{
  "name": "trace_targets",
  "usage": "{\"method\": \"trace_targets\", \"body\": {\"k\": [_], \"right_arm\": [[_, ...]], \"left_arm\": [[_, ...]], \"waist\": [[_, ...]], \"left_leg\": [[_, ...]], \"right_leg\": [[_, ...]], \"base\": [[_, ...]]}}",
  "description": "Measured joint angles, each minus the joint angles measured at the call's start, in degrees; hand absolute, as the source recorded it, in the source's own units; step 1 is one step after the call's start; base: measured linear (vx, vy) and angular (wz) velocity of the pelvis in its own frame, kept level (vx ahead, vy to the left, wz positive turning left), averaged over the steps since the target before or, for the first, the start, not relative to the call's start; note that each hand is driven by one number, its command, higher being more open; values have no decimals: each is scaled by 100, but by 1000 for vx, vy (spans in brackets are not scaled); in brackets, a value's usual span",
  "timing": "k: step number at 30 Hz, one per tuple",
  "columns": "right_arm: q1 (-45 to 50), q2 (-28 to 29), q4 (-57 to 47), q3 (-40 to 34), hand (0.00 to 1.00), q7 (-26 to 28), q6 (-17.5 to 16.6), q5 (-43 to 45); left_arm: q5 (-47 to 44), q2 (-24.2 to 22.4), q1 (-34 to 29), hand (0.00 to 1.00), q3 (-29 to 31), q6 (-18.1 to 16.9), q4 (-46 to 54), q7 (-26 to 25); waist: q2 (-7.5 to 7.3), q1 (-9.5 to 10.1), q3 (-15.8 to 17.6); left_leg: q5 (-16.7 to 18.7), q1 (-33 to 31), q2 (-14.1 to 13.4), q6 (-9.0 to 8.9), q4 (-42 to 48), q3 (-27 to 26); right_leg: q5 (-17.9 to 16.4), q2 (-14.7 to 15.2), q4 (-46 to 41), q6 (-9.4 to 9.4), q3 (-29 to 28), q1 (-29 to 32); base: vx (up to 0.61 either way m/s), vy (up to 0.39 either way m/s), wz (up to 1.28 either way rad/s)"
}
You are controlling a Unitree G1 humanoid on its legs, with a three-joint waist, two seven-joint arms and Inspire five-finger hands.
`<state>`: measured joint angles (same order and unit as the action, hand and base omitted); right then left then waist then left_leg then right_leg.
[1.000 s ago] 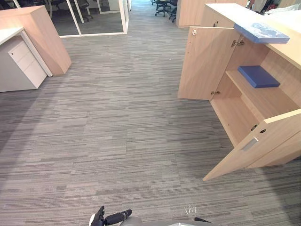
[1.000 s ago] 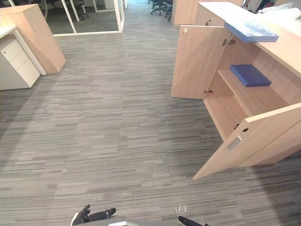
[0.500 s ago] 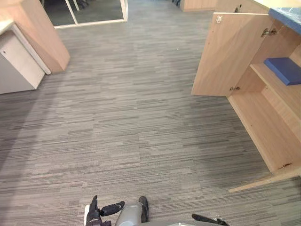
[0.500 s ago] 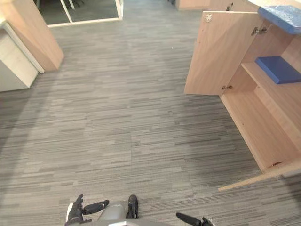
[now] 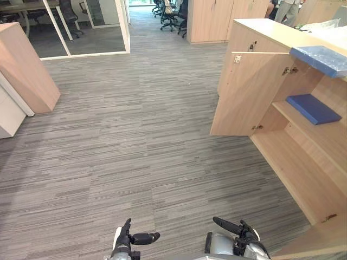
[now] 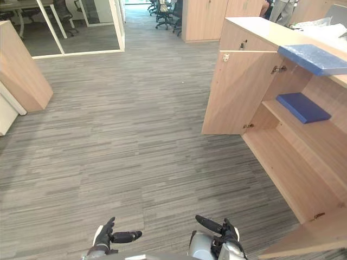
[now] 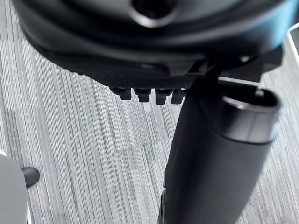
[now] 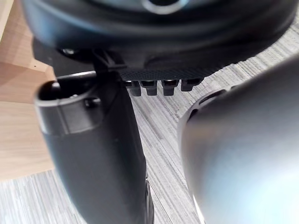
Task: Walk over to the cabinet, pick up the folder, carry it to the office cabinet, place the folder inside the office cabinet, then close the office cabinet door
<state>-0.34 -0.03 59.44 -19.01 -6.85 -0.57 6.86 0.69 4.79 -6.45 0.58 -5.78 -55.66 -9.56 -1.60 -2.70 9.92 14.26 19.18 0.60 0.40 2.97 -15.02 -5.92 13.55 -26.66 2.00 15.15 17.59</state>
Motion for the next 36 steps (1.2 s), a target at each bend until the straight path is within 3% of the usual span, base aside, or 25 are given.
{"method": "trace_targets", "body": {"k": [1, 2, 4, 6, 7, 9, 10, 12, 15, 17, 20, 21, 22, 23, 24, 25, 27, 29, 31, 32, 34, 36], "right_arm": [[12, -47, 56, -36, 100, 4, 35, 41], [-14, -151, 49, -79, 100, 11, 36, 68], [-4, -144, 48, -237, 100, 30, 35, 62], [42, -91, 9, -521, 100, 28, 57, 132], [138, -66, -75, -597, 100, 28, 85, 197], [268, -63, -204, -641, 100, 19, 125, 228], [303, -38, -214, -645, 100, 0, 129, 266], [408, 15, -196, -645, 100, -1, 157, 495], [619, 8, -171, -593, 100, -13, 166, 570], [602, -45, -113, -408, 100, -50, 169, 571], [555, 40, -108, -60, 100, -80, 162, 532], [555, 44, -110, 28, 100, -79, 161, 500], [578, 39, -145, 234, 100, -69, 153, 422], [596, 20, -169, 229, 100, -30, 152, 392], [583, 47, -151, 207, 100, -12, 154, 381], [583, 84, -146, 198, 100, 16, 168, 323], [579, 191, -152, 193, 100, 71, 174, 253], [573, 218, -176, -146, 100, 161, 164, 235], [552, 239, -157, -420, 100, 164, 143, 239], [551, 242, -66, -596, 100, 154, 139, 239], [525, 143, 57, -717, 100, 132, 148, 361], [479, 64, 149, -678, 100, 159, 86, 520]], "left_arm": [[-17, -30, 26, 100, 92, 3, -119, -17], [-25, -158, 79, 100, 286, 3, -251, -51], [-51, -300, 94, 100, 587, 10, -326, -49], [-84, -455, 87, 100, 1099, 25, -302, -40], [-157, -634, 43, 100, 1540, 44, -207, -47], [-270, -761, -19, 100, 1926, 77, -103, -42], [-286, -749, -13, 100, 2049, 88, -32, -39], [-401, -699, -39, 100, 2160, 76, 128, -54], [-643, -772, -98, 100, 2360, -15, 477, -77], [-863, -817, -114, 100, 2350, -51, 502, -119], [-1106, -833, -7, 100, 2346, -40, 489, -181], [-1146, -835, -1, 100, 2342, -40, 488, -193], [-1147, -838, -6, 100, 2335, -41, 484, -218], [-1143, -862, -12, 100, 2341, -34, 427, -241], [-1159, -830, -6, 100, 2360, -14, 404, -231], [-1136, -749, -11, 100, 2365, -10, 385, -259], [-1131, -682, -16, 100, 2470, 24, 313, -252], [-1131, -638, 25, 100, 2412, 56, 211, -224], [-1133, -561, 113, 100, 2248, 56, 121, -184], [-1130, -472, 207, 100, 2100, 64, 12, -117], [-1082, -422, 243, 100, 1996, 87, -125, -88], [-899, -350, 200, 100, 1988, 89, -250, -63]], "waist": [[-2, -50, -4], [213, -54, -11], [303, -70, -27], [429, -85, 0], [563, -53, 13], [671, 13, 18], [606, 39, 37], [403, 106, 16], [204, 258, -19], [186, 304, -17], [118, 440, -11], [110, 485, -43], [91, 584, -162], [181, 591, -253], [125, 591, -268], [-5, 601, -349], [-145, 629, -431], [-131, 584, -432], [-118, 543, -429], [-108, 452, -408], [-18, 364, -359], [47, 267, -317]], "left_leg": [[115, 146, -56, -169, 20, 17], [138, 278, -287, -244, 61, -20], [145, 40, -562, -259, 832, -16], [122, -530, -1038, -371, 2480, -2], [-368, -1069, -1506, -366, 3951, 148], [-1066, -1714, -1913, -401, 5527, 478], [-895, -2085, -1897, -465, 6188, 572], [-651, -2602, -1669, -477, 6415, 581], [-290, -3384, -1386, -500, 5852, 643], [-65, -3574, -1182, -571, 4719, 885], [-132, -3633, -810, -634, 2579, 1918], [-171, -3653, -758, -647, 2381, 2101], [-220, -3769, -645, -670, 2300, 2381], [-617, -3812, -626, -708, 2466, 2380], [-573, -3817, -596, -713, 2702, 2217], [-262, -3712, -567, -560, 2906, 1822], [-19, -3304, -522, -313, 2931, 1128], [183, -2482, -430, 27, 2682, 660], [248, -2063, -381, 131, 2493, 425], [254, -1707, -321, 141, 2258, 368], [253, -1155, -346, 139, 1783, 268], [246, -716, -434, 82, 1301, -20]], "right_leg": [[669, -79, 79, -254, 9, -37], [403, -335, -65, -334, 61, -62], [129, -565, -148, -440, 58, -105], [-102, -913, -32, -525, 91, -377], [-233, -1258, 117, -644, 16, -651], [-368, -1760, 354, -893, -275, -1067], [-430, -1927, 530, -991, -532, -1337], [-443, -1999, 933, -1036, -921, -1789], [-471, -2006, 1436, -908, -1609, -2420], [-509, -1990, 1550, -803, -1999, -2705], [-769, -1847, 1579, -415, -2529, -3079], [-859, -1787, 1556, -350, -2581, -3107], [-1172, -1628, 1424, -304, -2676, -3073], [-1478, -1516, 1230, -198, -2899, -3086], [-1600, -1414, 1054, -71, -3040, -3066], [-1640, -1213, 545, 63, -3099, -2857], [-1476, -906, -525, 240, -3080, -2432], [-835, -571, -1944, 78, -2717, -1953], [-758, -235, -2825, -96, -2098, -1577], [-803, 135, -3269, -131, -1394, -1386], [-957, 282, -3265, -190, -729, -1347], [-1189, 209, -2507, 1, -222, -1117]], "base": [[320, -290, -25], [357, -297, -31], [451, -337, -41], [503, -358, -42], [398, -283, -58], [472, -222, -105], [476, -125, -115], [484, -85, -100], [494, -33, -112], [531, 85, -122], [541, 261, -117], [469, 322, -129], [480, 336, -133], [504, 361, -132], [513, 404, -124], [503, 437, -122], [496, 451, -149], [432, 413, -144], [205, 181, -80], [232, 147, -50], [260, 81, -45], [195, -59, -60]]}}
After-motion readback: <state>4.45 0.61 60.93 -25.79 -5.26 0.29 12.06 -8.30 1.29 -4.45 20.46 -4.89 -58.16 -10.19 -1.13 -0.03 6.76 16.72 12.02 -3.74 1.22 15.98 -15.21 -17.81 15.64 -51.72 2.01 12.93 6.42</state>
